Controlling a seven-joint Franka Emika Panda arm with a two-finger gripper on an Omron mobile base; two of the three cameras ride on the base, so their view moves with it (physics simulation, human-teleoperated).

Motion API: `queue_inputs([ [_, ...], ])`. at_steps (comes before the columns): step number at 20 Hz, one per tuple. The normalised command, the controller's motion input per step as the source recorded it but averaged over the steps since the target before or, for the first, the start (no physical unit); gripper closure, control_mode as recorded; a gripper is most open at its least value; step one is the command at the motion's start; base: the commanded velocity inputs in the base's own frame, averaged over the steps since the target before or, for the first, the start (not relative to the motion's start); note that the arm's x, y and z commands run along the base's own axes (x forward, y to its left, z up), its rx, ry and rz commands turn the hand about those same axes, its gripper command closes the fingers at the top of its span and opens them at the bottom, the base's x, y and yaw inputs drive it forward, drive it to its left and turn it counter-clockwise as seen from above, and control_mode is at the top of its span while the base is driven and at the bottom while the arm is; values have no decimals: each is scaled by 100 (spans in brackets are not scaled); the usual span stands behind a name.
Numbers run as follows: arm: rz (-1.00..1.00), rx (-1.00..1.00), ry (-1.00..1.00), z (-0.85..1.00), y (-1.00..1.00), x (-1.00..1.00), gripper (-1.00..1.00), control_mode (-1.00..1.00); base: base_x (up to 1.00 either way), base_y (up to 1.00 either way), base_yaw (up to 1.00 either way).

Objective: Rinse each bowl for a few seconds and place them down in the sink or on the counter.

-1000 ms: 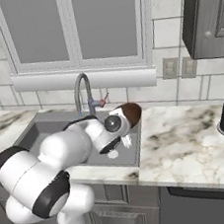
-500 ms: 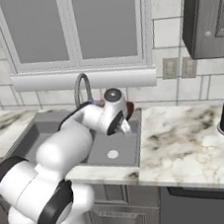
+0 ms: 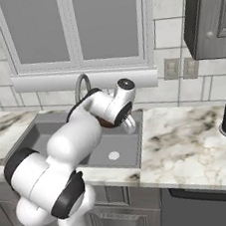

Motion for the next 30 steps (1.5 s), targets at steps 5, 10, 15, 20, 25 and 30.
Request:
queue_inputs([
  [5,7,7,0,-5,17,0,100,-100,0,0,0],
  [10,5,2,0,-12,24,0,100,-100,0,0,0],
  [15,4,0,1,-9,19,4,100,-100,0,0,0],
  [20,2,0,2,-18,33,10,100,-100,0,0,0],
  [25,3,0,1,-15,23,13,100,-100,0,0,0],
  [30,2,0,1,-17,29,16,100,-100,0,0,0],
])
